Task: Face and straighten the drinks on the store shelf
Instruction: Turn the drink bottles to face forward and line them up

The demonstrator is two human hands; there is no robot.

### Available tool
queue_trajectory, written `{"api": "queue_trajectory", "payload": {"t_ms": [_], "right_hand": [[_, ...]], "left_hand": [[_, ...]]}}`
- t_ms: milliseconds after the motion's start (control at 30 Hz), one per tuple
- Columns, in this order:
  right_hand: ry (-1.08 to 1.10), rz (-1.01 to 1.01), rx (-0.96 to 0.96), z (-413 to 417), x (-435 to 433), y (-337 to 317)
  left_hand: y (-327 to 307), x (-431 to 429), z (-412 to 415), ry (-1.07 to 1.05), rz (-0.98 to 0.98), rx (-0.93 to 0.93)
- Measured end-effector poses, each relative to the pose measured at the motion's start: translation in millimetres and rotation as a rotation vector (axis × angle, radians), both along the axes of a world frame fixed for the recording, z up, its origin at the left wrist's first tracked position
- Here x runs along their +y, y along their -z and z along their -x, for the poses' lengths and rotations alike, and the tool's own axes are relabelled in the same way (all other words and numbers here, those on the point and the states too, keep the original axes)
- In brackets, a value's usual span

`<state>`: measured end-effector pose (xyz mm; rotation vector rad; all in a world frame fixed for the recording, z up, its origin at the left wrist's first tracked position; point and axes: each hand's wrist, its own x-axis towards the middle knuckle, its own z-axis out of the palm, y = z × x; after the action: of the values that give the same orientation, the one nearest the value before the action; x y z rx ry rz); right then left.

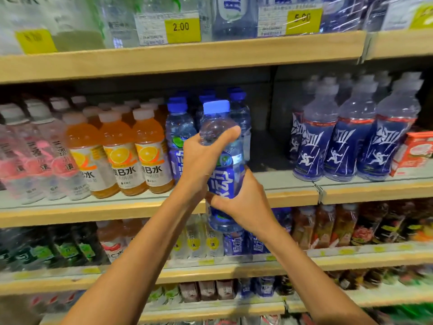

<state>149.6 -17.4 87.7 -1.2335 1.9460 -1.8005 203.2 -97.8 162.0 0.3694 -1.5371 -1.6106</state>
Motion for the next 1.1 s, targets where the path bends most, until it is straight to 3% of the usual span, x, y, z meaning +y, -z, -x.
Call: {"api": "queue_trajectory", "payload": {"t_ms": [100, 267, 400, 500, 600, 667, 733, 867, 967, 1100], "right_hand": [[-0.160, 0.085, -0.181, 3, 3, 6], [-0.605, 0.093, -0.710, 21, 15, 22], [-0.992, 0.108, -0.748, 19, 10, 25], [-0.998, 0.089, -0.812, 18, 10, 18], [-0.901, 0.105, -0.761, 24, 14, 18], [-0.713, 0.074, -0.715, 28, 17, 19], [-0.498, 0.026, -0.680, 32, 21, 18], [-0.333, 0.095, -0.442, 39, 27, 11], [-0.180, 0.135, -0.318, 39, 24, 11], [0.098, 0.121, -0.107, 32, 14, 13]], "left_hand": [[-2, -6, -2, 0.071, -0.015, -0.013], [-5, -22, -3, 0.497, -0.210, -0.008], [-5, -21, 7, 0.888, -0.344, 0.140], [1, -25, 16, 1.004, -0.382, 0.171], [9, -28, 21, 0.952, -0.378, 0.161], [11, -28, 23, 0.873, -0.322, 0.127], [11, -29, 23, 0.658, -0.190, 0.036], [13, -34, 18, 0.162, 0.046, -0.016], [7, -25, 18, 0.026, 0.166, -0.004], [0, 0, 33, -0.049, 0.136, -0.005]]}}
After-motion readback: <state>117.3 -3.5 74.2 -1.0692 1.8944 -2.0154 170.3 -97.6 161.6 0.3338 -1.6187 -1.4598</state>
